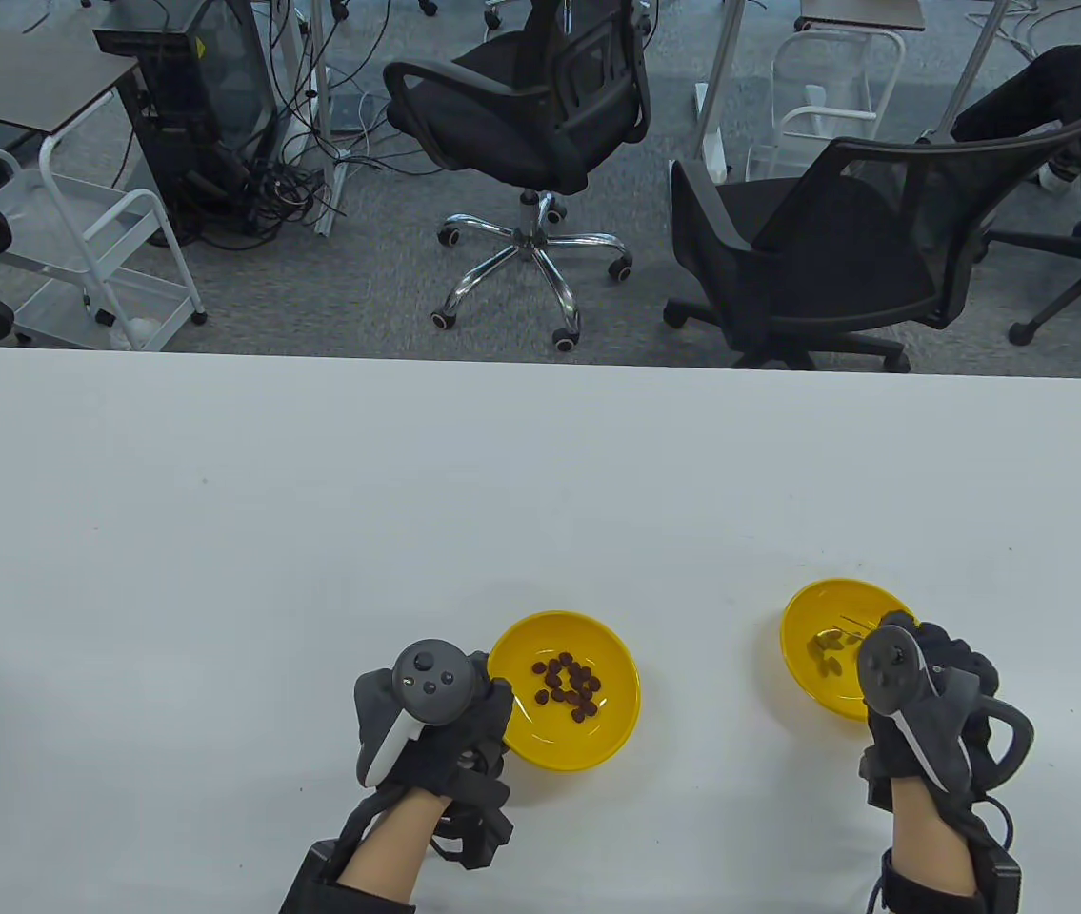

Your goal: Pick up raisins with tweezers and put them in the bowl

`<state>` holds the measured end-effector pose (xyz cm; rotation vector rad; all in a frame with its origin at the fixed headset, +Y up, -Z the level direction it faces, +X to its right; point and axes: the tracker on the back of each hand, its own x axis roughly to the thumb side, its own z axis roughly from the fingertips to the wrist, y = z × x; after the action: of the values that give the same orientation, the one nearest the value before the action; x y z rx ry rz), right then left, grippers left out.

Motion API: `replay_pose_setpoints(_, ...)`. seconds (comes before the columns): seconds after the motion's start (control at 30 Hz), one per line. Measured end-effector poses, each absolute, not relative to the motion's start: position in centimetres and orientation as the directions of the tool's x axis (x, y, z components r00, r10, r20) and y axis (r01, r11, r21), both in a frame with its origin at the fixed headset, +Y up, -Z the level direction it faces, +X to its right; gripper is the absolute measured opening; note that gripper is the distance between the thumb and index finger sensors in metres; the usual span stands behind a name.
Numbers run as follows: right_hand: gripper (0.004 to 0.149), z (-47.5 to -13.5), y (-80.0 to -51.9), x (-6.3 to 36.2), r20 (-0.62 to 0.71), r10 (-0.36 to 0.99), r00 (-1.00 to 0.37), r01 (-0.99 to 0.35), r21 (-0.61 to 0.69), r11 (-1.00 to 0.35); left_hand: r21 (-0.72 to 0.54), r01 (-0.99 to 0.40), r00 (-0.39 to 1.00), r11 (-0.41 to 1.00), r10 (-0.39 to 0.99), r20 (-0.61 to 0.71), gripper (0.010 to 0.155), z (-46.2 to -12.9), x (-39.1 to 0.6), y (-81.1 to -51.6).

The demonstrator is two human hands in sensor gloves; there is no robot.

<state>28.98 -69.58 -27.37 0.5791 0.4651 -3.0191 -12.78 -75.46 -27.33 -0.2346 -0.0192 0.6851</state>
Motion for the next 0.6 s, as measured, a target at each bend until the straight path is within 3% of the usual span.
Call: replay_pose_setpoints(0.6,0.045,-27.4,-69.9,26.5,-0.27,-0.014,-0.963,0.095,-0.288,-0.953,-0.137,-0.653,0.753,0.745,0.619,-0.223,0.057,-28.5,-17.2,-76.1)
